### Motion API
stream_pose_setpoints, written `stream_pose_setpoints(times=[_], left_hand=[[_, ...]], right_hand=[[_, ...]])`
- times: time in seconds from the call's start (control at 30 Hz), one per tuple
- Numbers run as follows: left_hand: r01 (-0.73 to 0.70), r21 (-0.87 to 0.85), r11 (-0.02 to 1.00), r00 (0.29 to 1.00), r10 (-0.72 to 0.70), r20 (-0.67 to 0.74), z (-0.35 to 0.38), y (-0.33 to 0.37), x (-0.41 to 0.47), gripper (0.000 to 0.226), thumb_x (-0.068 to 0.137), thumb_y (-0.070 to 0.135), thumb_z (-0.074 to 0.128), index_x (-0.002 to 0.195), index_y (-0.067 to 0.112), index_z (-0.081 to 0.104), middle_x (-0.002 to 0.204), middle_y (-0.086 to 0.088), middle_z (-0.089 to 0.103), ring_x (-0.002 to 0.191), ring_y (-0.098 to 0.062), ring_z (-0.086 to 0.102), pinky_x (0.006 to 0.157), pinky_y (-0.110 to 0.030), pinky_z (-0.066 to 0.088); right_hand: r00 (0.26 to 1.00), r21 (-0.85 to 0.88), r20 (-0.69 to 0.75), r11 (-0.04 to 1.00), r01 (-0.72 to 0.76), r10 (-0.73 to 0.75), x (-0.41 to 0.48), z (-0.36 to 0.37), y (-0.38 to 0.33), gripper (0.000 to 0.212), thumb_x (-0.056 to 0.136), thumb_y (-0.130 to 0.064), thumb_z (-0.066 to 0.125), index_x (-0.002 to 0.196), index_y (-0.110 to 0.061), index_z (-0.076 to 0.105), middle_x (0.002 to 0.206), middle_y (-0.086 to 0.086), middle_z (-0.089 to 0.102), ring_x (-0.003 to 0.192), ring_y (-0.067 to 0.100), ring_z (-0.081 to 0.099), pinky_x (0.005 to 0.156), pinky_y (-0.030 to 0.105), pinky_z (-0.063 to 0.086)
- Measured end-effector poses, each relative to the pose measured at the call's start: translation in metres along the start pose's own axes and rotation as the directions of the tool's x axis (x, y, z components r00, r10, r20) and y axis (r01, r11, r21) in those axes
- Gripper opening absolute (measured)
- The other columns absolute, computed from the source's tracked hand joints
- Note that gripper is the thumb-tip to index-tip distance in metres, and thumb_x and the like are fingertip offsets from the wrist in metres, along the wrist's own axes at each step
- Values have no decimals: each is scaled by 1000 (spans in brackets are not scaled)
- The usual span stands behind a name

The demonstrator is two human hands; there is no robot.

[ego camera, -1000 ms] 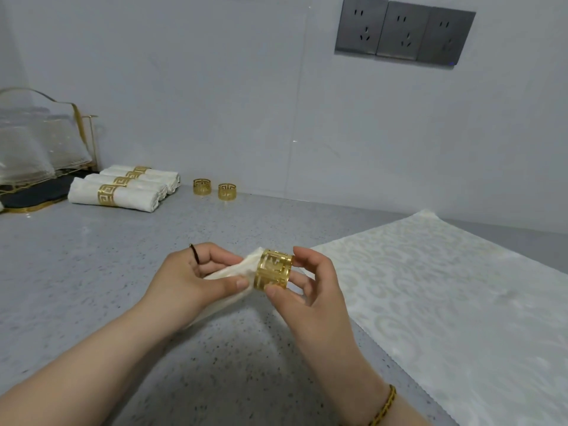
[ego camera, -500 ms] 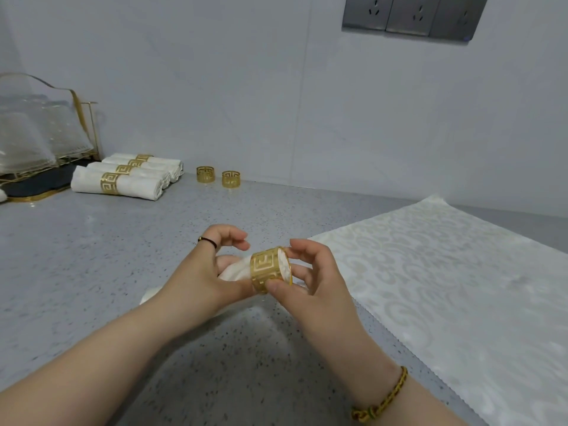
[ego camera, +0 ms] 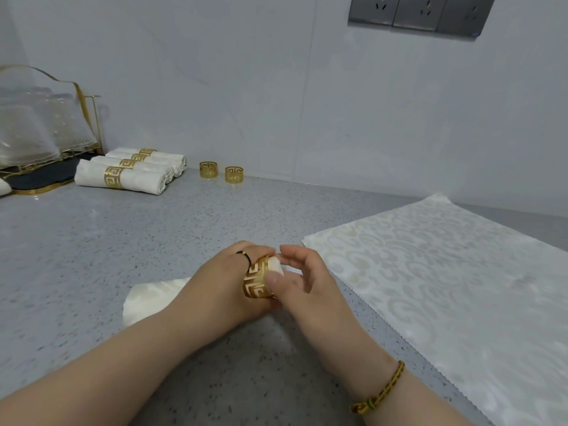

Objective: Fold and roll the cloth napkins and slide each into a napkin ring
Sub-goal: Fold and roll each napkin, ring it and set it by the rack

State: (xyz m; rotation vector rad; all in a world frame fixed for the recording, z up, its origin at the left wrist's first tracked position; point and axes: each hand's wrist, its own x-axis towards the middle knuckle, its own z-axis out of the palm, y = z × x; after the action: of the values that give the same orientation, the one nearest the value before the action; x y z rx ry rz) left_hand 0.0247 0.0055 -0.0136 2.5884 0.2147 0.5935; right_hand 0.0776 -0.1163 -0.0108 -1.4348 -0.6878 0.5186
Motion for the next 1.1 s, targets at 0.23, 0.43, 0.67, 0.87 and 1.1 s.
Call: stream_pose_setpoints(times=[0.23, 0.43, 0.67, 0.87, 1.1], left_hand=[[-133, 256, 957, 990, 119, 69, -3, 5, -3, 50, 74, 55, 63, 119, 42, 46, 107, 26, 44, 99, 2, 41, 76, -11, 33], [-102, 317, 943, 995, 102, 18, -2, 4, -3, 49, 53, 63, 47, 86, 33, 67, 80, 16, 65, 70, -5, 63, 52, -21, 49], [-126, 361, 924, 992, 120, 37, -6, 6, -5, 44, 73, 53, 63, 114, 38, 54, 109, 18, 56, 100, -5, 54, 75, -19, 39], [-83, 351, 933, 995, 59, 77, -10, 0, -3, 39, 77, 51, 57, 114, 42, 49, 107, 17, 53, 96, -3, 50, 71, -18, 35], [27, 368, 929, 995, -61, 80, -16, -14, -1, 42, 74, 50, 62, 114, 44, 49, 97, 19, 51, 85, -3, 47, 61, -7, 29]], right_hand=[[991, -260, -133, 964, -63, 29, 7, -9, 6, 15, 82, -13, 63, 75, -21, 52, 70, -9, 54, 58, 0, 51, 53, 4, 41], [994, -267, -109, 962, -52, 24, 6, -7, 7, 18, 83, -9, 60, 71, -21, 52, 64, -10, 54, 46, -6, 53, 48, 4, 39], [991, -235, -110, 967, -98, 73, 8, -12, 6, 24, 82, -8, 57, 62, -18, 49, 64, -2, 48, 58, 6, 45, 56, 12, 38], [977, -46, -163, 988, -145, 136, 12, -8, 10, 20, 70, -13, 59, 55, -18, 48, 70, 8, 47, 77, 24, 48, 90, 57, 46], [946, 116, -288, 986, -117, 146, 17, -24, 4, 26, 83, 1, 48, 62, -11, 41, 72, 7, 43, 74, 19, 46, 64, 29, 51]])
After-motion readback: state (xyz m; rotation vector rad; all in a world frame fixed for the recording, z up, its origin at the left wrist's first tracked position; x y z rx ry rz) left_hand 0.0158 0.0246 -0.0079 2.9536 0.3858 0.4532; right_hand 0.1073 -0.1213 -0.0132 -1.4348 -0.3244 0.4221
